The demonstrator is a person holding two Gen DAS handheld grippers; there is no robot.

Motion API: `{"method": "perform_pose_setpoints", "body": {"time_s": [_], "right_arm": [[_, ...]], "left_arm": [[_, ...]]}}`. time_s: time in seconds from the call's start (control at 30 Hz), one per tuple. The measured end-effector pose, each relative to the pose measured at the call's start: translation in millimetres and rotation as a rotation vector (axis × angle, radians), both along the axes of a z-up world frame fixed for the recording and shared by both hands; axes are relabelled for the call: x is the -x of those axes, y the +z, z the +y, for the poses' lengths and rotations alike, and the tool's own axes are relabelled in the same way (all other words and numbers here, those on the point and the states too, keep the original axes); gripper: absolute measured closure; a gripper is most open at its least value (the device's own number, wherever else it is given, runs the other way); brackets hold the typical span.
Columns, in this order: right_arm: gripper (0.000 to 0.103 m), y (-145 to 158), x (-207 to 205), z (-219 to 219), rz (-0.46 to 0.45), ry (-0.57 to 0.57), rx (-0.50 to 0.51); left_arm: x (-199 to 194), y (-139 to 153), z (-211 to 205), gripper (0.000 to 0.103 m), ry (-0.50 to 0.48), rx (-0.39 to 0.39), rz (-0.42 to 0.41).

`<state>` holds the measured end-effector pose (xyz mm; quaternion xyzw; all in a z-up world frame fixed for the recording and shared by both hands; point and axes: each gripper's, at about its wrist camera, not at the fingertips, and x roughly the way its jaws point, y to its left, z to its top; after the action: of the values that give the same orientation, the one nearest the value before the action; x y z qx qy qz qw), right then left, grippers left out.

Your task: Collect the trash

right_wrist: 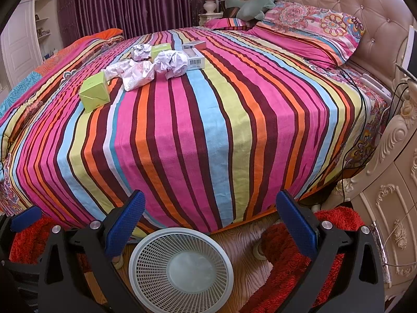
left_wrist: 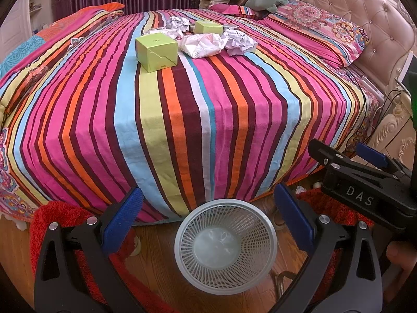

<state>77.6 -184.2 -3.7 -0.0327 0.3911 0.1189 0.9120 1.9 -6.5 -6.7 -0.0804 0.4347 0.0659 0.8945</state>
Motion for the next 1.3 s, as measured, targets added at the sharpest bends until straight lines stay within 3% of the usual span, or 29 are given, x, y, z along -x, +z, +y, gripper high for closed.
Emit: {"method": "perform_pose_setpoints", "body": {"time_s": [0.83,1.3], "right_arm": [[0.007,-1,-2,1,0.015,-0.004,0.012],[0.007,-7,-10,6,0.044,-0.005,0.022]], "left_arm": [[-1,3,4,0.006,0.011,0.004,-0.01],[-16,-16,-2,0.006,-0.01,-0.008,0.049]]}}
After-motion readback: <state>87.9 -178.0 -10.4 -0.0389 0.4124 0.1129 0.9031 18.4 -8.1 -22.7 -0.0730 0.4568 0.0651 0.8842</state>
